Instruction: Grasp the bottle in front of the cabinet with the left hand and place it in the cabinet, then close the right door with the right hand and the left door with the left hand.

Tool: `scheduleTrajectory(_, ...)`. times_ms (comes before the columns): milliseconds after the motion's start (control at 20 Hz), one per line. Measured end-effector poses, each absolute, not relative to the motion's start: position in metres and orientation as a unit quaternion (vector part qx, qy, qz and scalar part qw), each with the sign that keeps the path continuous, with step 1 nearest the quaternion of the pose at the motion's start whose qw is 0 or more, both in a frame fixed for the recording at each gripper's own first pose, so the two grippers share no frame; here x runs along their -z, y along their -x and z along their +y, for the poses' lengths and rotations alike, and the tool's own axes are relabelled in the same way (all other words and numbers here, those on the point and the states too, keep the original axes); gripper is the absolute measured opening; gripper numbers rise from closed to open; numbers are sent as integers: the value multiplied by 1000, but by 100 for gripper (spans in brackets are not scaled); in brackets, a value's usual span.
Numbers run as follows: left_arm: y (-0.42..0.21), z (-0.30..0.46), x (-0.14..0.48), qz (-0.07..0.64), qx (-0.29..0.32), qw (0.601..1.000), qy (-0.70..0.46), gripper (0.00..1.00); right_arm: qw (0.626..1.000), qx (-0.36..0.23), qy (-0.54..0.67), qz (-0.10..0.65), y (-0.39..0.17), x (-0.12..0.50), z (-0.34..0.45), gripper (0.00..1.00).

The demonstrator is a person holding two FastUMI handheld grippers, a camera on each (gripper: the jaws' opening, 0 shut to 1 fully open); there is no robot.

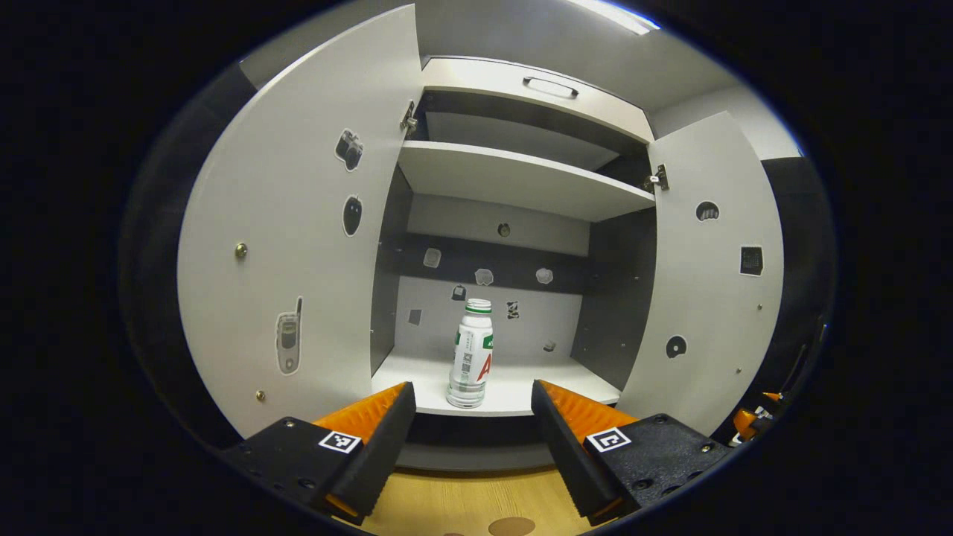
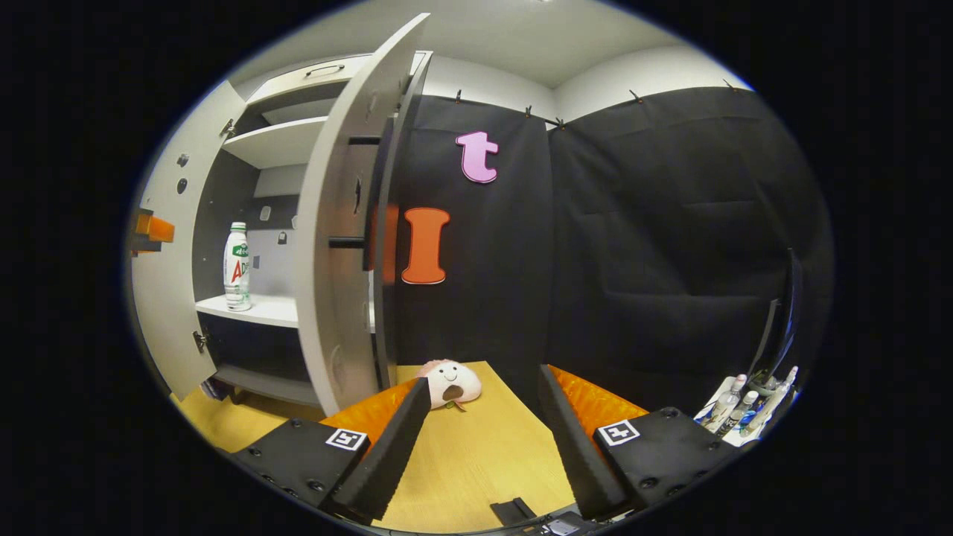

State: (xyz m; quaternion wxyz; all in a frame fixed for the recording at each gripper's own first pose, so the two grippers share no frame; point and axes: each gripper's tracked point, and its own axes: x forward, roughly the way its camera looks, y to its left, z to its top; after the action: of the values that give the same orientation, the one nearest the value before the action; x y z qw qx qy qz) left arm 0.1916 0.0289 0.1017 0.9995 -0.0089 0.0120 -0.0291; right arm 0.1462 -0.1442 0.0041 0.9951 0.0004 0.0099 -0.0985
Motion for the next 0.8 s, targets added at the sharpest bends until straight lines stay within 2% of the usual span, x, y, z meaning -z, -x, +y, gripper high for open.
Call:
scheduleTrajectory(50,-184,26,-101,11,31,999,13,93,995,95,2,11,-154,-4,-145,97)
scheduleTrajectory(350,-153,32,-104,-5,9,1000,-8,95,998,61,-6,15,-204,7,-130,96)
scheduleTrajectory(400,-146,33,-104,-6,5,1000,-13,92,998,58,-8,17,-208,9,-128,96)
scheduleTrajectory(550,-130,36,-103,-11,-17,1000,-15,95,999,44,-6,15,-215,9,-118,97)
scheduleTrajectory(800,-109,28,-107,-15,-9,1000,-1,95,1000,27,10,10,-213,3,-106,97)
